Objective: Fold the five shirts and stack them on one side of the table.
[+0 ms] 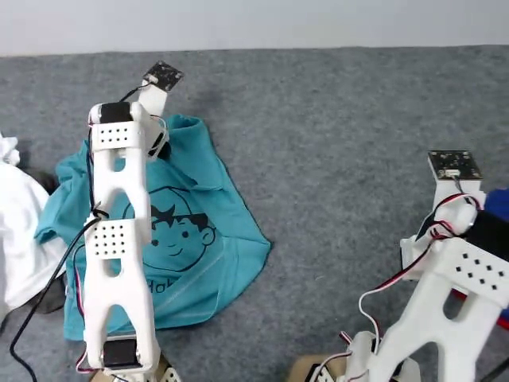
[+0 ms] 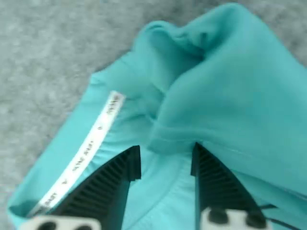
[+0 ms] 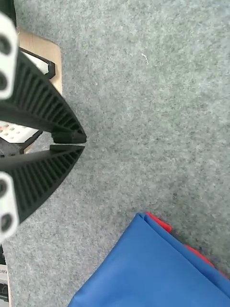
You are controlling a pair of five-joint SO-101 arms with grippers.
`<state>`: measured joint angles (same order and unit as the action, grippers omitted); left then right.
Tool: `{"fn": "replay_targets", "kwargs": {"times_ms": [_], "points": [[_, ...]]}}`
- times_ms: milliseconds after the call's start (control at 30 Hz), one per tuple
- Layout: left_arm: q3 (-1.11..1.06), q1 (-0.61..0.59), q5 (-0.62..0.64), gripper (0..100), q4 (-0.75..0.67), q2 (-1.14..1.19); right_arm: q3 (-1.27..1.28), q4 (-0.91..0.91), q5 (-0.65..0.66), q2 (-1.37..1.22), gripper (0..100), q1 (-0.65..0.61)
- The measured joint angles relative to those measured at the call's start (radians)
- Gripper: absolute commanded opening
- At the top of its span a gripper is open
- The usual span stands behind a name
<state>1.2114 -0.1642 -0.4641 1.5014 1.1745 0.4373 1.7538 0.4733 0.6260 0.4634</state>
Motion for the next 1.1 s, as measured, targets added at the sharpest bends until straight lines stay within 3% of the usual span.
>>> {"fn": "replay_targets", "kwargs": {"times_ms": [133,367,800,967,1100], "points": [[0.000,-0.003,0.003,17,-0.005,0.000,0.000,0.000,0.000,0.000,0.9,0.000],[0.023,0.035,0.003,0,0.018,0.025,0.000,0.000,0.000,0.000,0.9,0.000],[0.399,0.064,0.003,0,0.224,0.020,0.000,0.000,0.000,0.000,0.9,0.000],[0.313,0.055,0.003,0,0.226,-0.101,0.000,0.000,0.000,0.000,0.9,0.000],[0.089,0.034,0.003,0,0.226,-0.270,0.000,0.000,0.000,0.000,0.9,0.000]]}}
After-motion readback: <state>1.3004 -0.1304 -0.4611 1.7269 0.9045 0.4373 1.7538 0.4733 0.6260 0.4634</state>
